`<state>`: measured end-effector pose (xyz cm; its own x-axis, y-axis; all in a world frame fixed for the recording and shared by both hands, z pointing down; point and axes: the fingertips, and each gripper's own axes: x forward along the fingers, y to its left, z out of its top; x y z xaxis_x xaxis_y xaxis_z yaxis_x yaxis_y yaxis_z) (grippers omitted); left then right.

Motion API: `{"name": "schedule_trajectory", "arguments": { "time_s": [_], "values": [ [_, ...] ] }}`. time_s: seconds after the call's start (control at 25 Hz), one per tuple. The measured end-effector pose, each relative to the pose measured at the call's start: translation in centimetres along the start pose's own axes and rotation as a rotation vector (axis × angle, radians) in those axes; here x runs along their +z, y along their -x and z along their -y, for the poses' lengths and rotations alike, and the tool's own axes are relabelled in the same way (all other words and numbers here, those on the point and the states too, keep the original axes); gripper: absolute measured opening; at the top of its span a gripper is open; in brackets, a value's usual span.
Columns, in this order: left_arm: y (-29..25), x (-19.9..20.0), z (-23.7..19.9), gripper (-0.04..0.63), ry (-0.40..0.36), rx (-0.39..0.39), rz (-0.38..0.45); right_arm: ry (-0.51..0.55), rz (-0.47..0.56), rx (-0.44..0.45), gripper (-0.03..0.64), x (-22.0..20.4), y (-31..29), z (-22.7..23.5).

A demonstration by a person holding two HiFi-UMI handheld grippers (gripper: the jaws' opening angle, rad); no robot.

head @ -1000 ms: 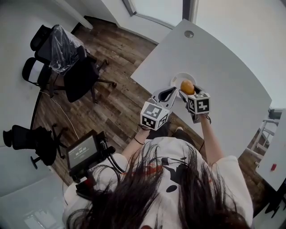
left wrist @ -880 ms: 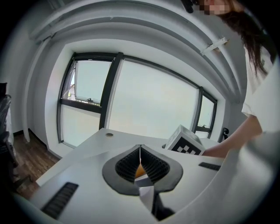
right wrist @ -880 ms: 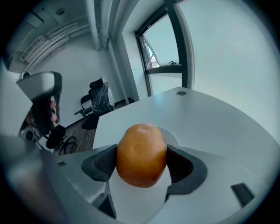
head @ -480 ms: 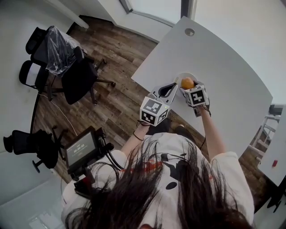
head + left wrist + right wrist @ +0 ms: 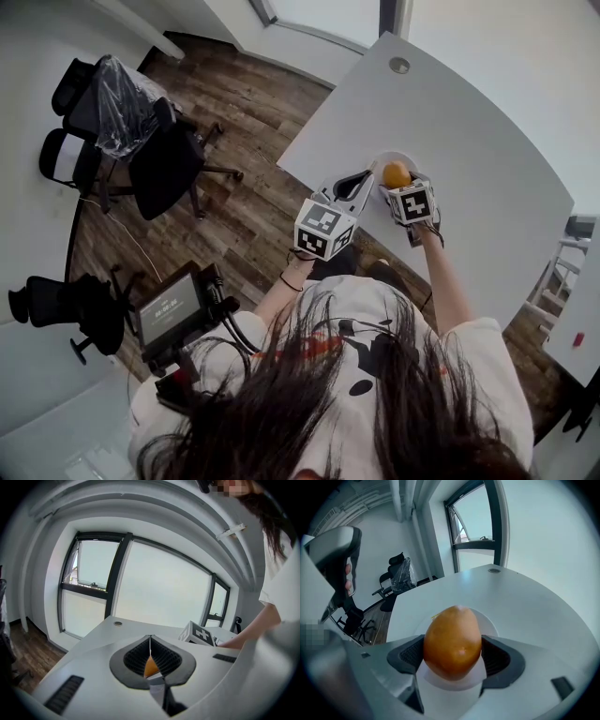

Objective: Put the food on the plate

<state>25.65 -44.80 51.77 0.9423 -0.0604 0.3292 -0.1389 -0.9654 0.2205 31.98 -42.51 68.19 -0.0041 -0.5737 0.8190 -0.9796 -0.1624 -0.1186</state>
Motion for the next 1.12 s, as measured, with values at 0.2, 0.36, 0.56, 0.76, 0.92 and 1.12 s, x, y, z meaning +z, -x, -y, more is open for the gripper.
{"name": "schedule_trajectory", "arguments": {
  "time_s": [0.2, 0.36, 0.56, 0.76, 0.92, 1.12],
  "values": [
    [0.0, 0.1, 0.0, 0.006, 0.001, -0.001, 0.002, -0.030, 0.028, 0.013, 0.360, 0.7, 0.5, 0.1],
    [-0.1, 0.2, -0.2, 0.006, 0.003, 0.002, 0.004, -0.065, 0.061, 0.009, 0.362, 1.2, 1.7, 0.6],
    [0.0, 0.5, -0.6, 0.006, 0.008, 0.010, 0.013, -0.084, 0.153, -0.006, 0.364, 2.6, 4.3, 1.1],
    [0.4, 0.5, 1.0, 0.006, 0.007, 0.015, 0.022, -0.185, 0.303, 0.010, 0.360, 3.4, 9.0, 1.3],
    [0.8, 0.7, 3.5, 0.006, 0.000, 0.024, 0.040, -0.228, 0.406, 0.056, 0.360, 2.7, 12.9, 0.6],
    [1.2, 1.2, 5.9, 0.006, 0.024, 0.046, 0.073, -0.213, 0.457, 0.089, 0.283, 1.7, 16.2, -0.5]
  ]
}}
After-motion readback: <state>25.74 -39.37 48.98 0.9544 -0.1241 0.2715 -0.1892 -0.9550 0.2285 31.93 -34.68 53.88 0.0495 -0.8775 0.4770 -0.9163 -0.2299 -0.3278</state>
